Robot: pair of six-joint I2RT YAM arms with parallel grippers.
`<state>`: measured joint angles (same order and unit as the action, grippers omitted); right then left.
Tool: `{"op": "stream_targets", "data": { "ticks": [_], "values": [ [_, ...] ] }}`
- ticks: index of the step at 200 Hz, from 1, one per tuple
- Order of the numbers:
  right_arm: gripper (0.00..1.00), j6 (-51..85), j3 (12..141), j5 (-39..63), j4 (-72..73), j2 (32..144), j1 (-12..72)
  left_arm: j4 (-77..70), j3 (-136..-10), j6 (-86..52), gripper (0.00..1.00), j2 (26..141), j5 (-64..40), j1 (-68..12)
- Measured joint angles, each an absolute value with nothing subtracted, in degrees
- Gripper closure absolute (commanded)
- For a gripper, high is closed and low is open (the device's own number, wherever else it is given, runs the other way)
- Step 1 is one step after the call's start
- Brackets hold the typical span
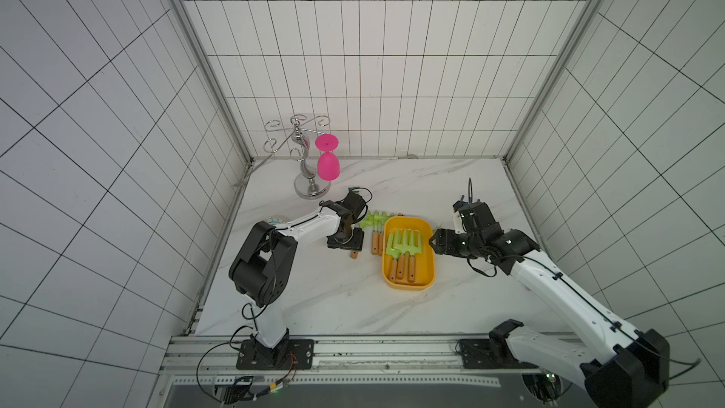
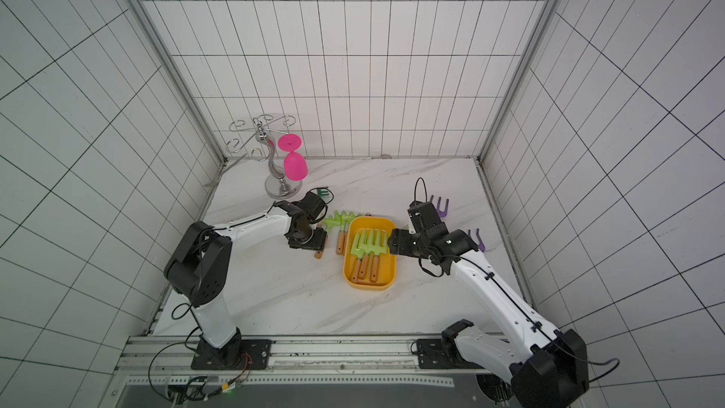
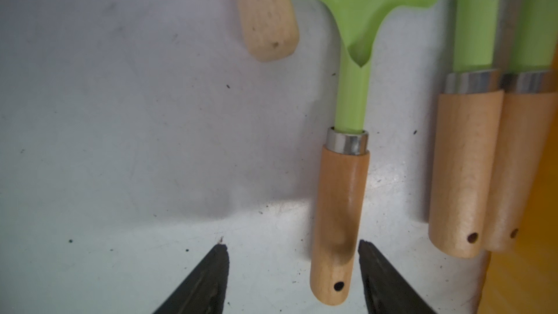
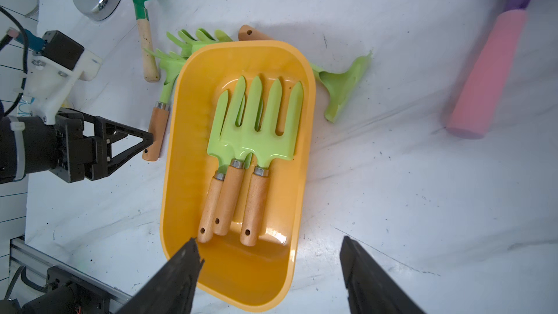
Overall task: Put the rake into the storage box
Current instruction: Pick up the rake at the center of the board.
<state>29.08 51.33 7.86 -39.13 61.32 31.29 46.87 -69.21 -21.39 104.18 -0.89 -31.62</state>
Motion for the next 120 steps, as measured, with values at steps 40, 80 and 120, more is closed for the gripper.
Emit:
{"op": "stream_targets", "data": {
  "ticks": [40, 80, 120],
  "values": [
    [0.24, 28.27, 49.28, 8.51, -39.57, 60.58, 27.40, 46.22, -70.26, -21.39, 0.48, 107.04, -2.26, -32.42],
    [0.23, 27.81, 47.55, 9.50, -40.21, 60.29, 25.52, 46.54, -73.08, -21.54, 0.68, 110.04, -1.93, -33.34],
    [0.24, 27.81, 46.61, 10.00, -40.18, 58.96, 24.95, 46.54, -73.17, -22.26, 0.86, 110.19, -1.65, -33.34]
  ]
}}
